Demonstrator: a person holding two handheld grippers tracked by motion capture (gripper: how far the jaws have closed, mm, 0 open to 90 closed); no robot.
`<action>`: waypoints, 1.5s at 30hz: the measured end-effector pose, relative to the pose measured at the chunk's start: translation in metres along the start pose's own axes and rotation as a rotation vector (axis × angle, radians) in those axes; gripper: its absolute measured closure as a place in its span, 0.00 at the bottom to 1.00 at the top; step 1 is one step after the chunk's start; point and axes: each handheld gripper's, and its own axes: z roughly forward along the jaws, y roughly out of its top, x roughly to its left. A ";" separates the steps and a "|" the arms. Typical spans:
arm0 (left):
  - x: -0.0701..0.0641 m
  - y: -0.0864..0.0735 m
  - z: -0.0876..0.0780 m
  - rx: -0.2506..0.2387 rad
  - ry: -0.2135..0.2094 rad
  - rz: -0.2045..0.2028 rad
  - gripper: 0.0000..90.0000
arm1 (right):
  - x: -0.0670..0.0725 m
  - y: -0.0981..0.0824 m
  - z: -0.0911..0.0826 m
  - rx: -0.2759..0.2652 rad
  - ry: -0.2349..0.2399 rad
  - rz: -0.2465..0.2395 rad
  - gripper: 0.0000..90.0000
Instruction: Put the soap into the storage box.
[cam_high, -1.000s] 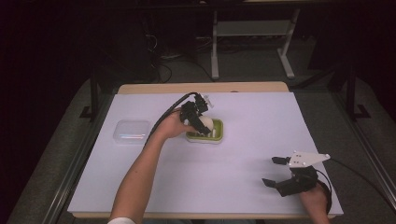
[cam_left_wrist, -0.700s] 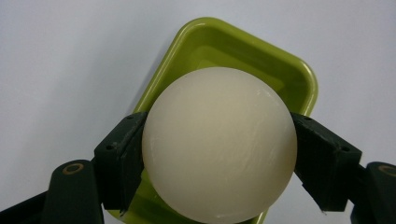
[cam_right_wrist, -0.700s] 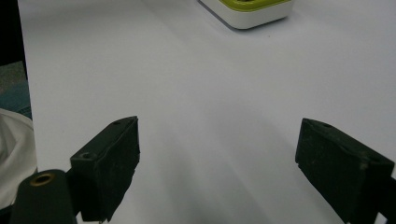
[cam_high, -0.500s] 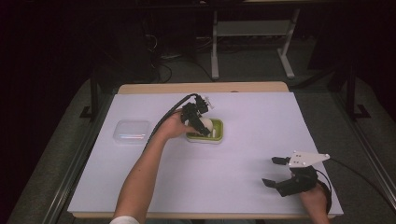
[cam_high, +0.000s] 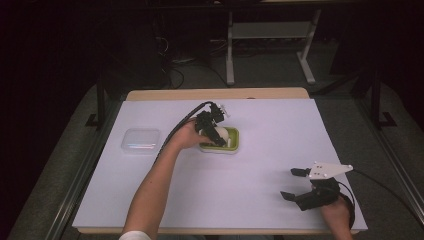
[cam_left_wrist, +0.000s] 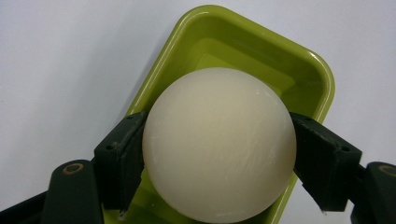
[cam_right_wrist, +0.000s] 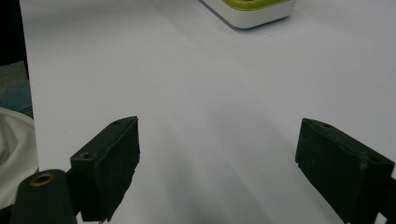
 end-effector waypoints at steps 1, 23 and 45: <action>0.000 0.000 0.000 -0.001 -0.001 -0.003 0.28 | 0.000 0.000 0.000 0.000 0.000 0.000 0.14; 0.001 0.000 0.001 -0.001 0.011 -0.002 0.28 | 0.000 0.000 0.001 0.002 0.002 -0.003 0.14; -0.002 0.001 -0.001 -0.008 0.015 0.001 0.27 | 0.001 0.002 0.002 0.002 0.005 -0.009 0.14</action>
